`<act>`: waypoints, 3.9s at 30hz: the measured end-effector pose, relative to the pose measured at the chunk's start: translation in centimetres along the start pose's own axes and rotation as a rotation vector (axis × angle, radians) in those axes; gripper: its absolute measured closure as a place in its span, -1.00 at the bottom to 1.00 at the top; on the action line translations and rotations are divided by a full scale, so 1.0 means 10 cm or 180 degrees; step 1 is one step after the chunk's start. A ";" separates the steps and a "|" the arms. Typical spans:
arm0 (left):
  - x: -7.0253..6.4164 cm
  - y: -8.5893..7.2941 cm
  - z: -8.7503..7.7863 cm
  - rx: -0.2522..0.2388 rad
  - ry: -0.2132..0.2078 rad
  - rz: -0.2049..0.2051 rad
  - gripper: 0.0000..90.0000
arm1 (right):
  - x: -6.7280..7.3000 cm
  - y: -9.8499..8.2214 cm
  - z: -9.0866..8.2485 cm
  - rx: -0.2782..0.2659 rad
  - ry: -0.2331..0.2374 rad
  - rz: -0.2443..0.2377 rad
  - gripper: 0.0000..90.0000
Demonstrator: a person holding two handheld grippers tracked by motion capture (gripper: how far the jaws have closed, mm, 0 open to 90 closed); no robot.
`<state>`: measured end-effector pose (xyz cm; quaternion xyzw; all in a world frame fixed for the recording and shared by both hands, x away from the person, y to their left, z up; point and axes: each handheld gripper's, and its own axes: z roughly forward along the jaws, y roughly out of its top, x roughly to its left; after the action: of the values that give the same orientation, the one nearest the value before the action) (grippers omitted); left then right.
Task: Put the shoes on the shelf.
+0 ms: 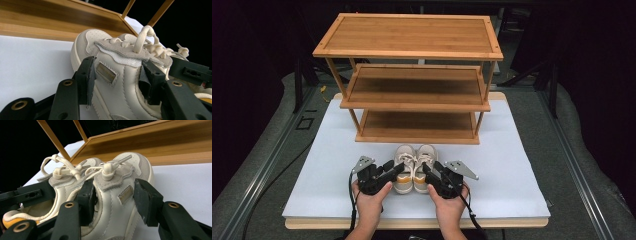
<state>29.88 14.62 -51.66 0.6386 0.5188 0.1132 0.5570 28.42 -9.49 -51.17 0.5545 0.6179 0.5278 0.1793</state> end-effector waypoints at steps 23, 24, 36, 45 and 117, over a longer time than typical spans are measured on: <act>-0.09 0.32 -0.10 -0.0145 -0.0033 0.0040 0.14 | 0.12 0.31 -0.06 -0.0116 0.0078 -0.0028 0.17; -0.09 0.32 -0.10 -0.0145 -0.0033 0.0040 0.14 | 0.12 0.31 -0.06 -0.0116 0.0078 -0.0028 0.17; -0.16 0.51 -0.18 -0.0219 -0.0060 0.0043 0.14 | 0.20 0.51 -0.12 -0.0192 0.0132 -0.0095 0.18; -0.22 0.63 -0.22 -0.0251 -0.0065 0.0095 0.14 | 0.25 0.61 -0.17 -0.0268 0.0078 -0.0077 0.18; -0.31 1.68 0.01 -0.0382 -0.0108 0.0095 0.14 | 0.29 1.63 0.03 -0.0406 0.0145 -0.0166 0.18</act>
<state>37.63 14.82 -36.40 0.6136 0.4919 0.1416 0.6012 35.80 -9.65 -36.37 0.5135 0.6011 0.5738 0.2139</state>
